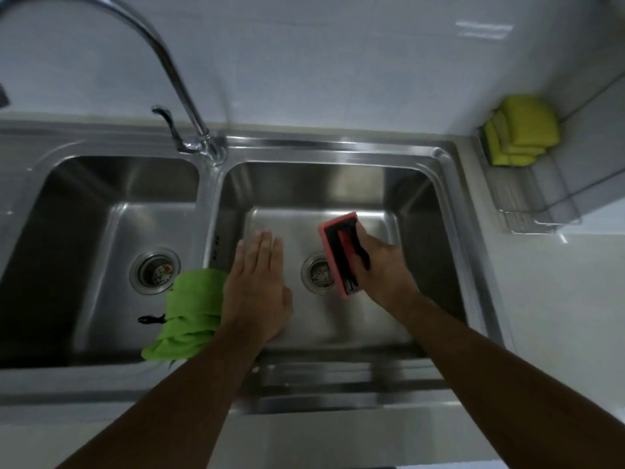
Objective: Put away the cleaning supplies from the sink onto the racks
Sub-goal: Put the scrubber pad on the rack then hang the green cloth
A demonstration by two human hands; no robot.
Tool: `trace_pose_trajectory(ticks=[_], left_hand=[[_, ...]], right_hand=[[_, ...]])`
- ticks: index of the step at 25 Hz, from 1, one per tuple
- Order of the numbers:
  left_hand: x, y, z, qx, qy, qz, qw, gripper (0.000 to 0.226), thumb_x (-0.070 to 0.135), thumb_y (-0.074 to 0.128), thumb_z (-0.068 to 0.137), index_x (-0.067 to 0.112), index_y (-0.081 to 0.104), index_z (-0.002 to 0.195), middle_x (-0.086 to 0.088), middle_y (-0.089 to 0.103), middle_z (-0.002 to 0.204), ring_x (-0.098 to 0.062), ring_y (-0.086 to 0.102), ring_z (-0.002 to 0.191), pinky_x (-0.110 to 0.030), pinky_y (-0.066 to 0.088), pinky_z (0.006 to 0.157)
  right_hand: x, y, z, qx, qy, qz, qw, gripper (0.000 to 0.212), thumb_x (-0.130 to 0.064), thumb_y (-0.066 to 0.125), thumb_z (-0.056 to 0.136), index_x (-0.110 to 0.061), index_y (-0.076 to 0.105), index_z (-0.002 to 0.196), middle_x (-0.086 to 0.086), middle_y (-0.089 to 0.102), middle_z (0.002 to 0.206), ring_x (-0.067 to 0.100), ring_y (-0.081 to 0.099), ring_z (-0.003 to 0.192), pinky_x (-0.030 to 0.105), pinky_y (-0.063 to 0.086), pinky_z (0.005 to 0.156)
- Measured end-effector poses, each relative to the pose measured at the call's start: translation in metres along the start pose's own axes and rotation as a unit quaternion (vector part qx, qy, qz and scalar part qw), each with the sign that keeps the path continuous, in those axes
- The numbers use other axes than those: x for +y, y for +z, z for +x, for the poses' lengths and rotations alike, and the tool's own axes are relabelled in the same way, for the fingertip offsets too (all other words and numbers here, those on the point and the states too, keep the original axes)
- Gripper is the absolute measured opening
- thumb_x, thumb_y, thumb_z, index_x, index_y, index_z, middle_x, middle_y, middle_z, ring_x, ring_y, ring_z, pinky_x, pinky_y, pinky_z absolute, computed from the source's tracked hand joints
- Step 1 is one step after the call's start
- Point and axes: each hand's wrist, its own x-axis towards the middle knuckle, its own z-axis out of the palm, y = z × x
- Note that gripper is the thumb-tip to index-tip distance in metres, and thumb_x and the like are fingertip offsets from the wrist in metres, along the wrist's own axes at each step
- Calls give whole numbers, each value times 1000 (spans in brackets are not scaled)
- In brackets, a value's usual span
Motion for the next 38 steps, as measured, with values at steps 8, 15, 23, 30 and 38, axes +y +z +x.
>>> trace_pose_trajectory(ticks=[8,15,23,30,38], left_hand=[[163,-42,73,35,152,-51,986,85,24,46,87,5,3,158,-15,3,167,-28,-1,155,-44,4,126],[282,-65,137,-8,213,-51,976,88,22,49,92,7,-8,157,-11,-11,167,-23,-11,154,-41,0,126],[342,-63,183,-85,213,-46,972,88,17,48,94,10,-13,156,-7,-17,166,-20,-13,154,-41,2,126],[349,-53,193,-106,210,-55,970,85,17,48,95,13,-10,157,-4,-15,167,-19,-9,155,-40,6,126],[320,-52,178,-107,188,-99,971,81,14,44,96,12,-7,158,-4,-13,167,-18,-10,154,-37,5,126]], right_hand=[[85,-171,8,257,51,-33,965,52,-8,54,93,-11,51,145,18,71,89,35,65,72,39,54,66],[160,-257,15,200,218,-108,949,24,-20,50,88,-11,67,101,21,72,87,44,68,83,39,55,72],[177,-269,37,46,270,-241,931,35,-22,58,94,-11,58,127,19,62,125,41,62,115,42,52,90],[187,-246,62,17,225,-289,930,34,-23,51,101,-10,52,131,19,56,131,38,58,121,42,50,92],[210,-198,27,95,106,-140,980,56,-34,31,106,1,36,149,26,41,154,39,46,139,45,40,112]])
